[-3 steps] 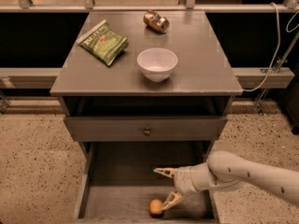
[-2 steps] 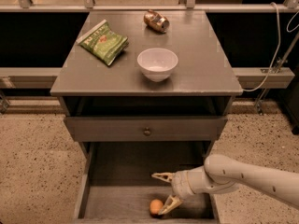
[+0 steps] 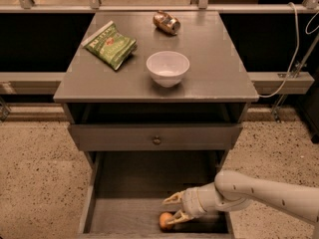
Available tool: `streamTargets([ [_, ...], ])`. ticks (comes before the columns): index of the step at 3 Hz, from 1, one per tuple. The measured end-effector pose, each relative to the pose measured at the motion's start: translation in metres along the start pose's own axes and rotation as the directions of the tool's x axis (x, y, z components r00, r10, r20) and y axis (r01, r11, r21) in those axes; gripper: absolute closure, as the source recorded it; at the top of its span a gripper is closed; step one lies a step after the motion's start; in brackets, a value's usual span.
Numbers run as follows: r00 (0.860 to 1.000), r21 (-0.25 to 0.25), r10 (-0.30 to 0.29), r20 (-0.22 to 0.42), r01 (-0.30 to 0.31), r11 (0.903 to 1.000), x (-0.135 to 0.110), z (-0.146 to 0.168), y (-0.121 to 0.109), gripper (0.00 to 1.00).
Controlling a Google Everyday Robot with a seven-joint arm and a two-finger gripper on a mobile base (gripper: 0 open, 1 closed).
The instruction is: Pick orange from middle drawer and place on counter
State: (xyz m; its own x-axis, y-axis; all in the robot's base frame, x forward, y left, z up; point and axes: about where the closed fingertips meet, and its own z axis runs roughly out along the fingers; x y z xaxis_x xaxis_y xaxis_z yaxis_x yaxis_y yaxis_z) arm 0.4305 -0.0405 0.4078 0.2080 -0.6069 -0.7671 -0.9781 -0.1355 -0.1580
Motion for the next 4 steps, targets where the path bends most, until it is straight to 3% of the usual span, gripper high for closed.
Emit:
streamTargets([
  [2, 1.000, 0.005, 0.021, 0.001, -0.021, 0.9998, 0.0090, 0.0017, 0.0020, 0.53],
  [3, 1.000, -0.006, 0.019, 0.005, -0.019, 0.9998, 0.0109, 0.0044, 0.0039, 0.41],
  [4, 1.000, -0.034, 0.013, 0.016, -0.012, 0.9994, 0.0161, 0.0115, 0.0087, 0.40],
])
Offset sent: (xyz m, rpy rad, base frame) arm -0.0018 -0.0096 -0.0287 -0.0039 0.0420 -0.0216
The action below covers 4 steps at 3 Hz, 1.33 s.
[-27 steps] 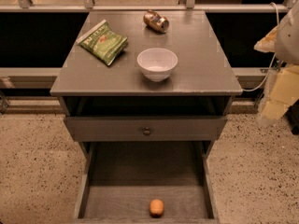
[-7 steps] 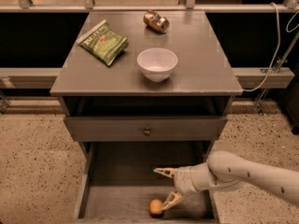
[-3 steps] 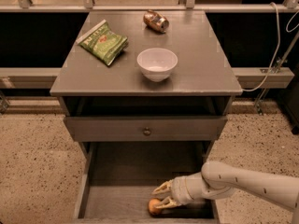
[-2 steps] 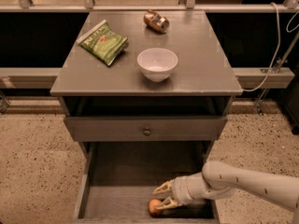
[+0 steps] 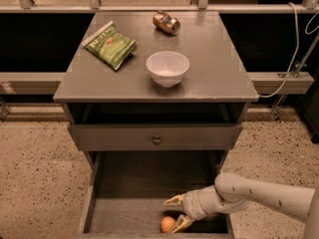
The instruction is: Pick orange from middle drawer and place on counter
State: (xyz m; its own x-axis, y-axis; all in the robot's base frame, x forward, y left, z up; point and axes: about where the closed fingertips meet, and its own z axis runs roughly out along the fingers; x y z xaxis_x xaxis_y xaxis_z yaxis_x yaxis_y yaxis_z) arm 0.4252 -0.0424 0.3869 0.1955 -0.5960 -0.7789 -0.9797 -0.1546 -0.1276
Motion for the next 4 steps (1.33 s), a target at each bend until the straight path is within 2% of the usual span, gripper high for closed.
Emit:
streamTargets([
  [1, 1.000, -0.003, -0.001, 0.001, 0.001, 1.0000, 0.0002, 0.0006, 0.0003, 0.45],
  [3, 1.000, -0.018, -0.002, -0.004, 0.002, 0.9998, 0.0017, 0.0024, 0.0016, 0.93],
  [4, 1.000, -0.018, -0.002, -0.005, 0.002, 0.9998, 0.0016, 0.0022, 0.0016, 1.00],
])
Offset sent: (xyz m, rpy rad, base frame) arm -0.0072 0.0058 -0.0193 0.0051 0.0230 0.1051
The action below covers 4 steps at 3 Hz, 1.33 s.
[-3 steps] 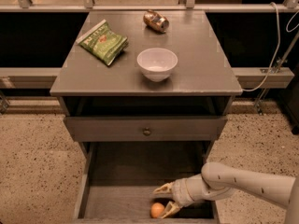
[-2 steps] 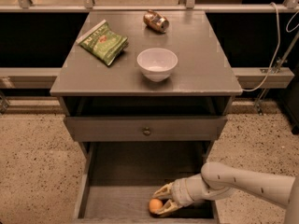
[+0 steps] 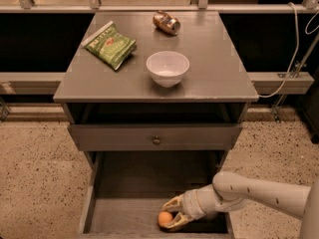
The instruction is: Pick orange from middle drawer and place on counter
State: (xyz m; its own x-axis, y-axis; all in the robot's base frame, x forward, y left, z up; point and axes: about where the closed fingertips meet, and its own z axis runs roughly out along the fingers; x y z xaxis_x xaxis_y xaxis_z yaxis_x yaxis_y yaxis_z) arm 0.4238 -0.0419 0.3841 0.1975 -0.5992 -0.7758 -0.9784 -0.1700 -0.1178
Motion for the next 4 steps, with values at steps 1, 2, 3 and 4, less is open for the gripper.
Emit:
streamTargets([
  [1, 1.000, -0.016, 0.014, -0.020, -0.014, 0.9998, 0.0046, -0.0002, 0.0015, 1.00],
  [2, 0.999, -0.021, 0.025, -0.027, -0.026, 0.9994, 0.0077, -0.0008, 0.0024, 1.00],
  [3, 0.999, -0.024, 0.032, -0.032, -0.033, 0.9992, 0.0055, -0.0042, 0.0024, 1.00],
  [4, 0.999, -0.023, 0.032, -0.031, -0.033, 0.9992, 0.0053, -0.0045, 0.0023, 1.00],
])
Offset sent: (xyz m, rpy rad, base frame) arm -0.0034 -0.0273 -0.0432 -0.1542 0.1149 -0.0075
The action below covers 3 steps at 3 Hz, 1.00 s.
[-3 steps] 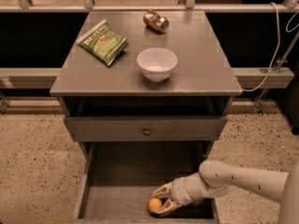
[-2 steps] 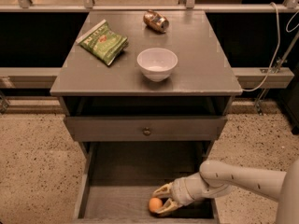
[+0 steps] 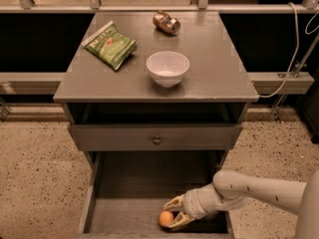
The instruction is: Pick orange from middle drawer and place on counter
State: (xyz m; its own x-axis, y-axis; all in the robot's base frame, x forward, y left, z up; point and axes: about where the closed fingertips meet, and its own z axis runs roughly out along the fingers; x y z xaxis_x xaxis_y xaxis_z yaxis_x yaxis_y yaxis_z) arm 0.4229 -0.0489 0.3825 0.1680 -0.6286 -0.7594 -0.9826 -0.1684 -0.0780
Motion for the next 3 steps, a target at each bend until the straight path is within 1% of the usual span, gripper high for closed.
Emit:
streamTargets([
  [1, 0.995, 0.068, -0.002, 0.096, -0.005, 0.9977, -0.010, -0.025, -0.004, 1.00],
  [2, 0.963, 0.194, -0.055, 0.264, 0.003, 0.9810, -0.037, -0.084, -0.016, 1.00],
  [3, 0.920, 0.296, -0.130, 0.370, 0.016, 0.9552, -0.066, -0.159, -0.020, 1.00],
])
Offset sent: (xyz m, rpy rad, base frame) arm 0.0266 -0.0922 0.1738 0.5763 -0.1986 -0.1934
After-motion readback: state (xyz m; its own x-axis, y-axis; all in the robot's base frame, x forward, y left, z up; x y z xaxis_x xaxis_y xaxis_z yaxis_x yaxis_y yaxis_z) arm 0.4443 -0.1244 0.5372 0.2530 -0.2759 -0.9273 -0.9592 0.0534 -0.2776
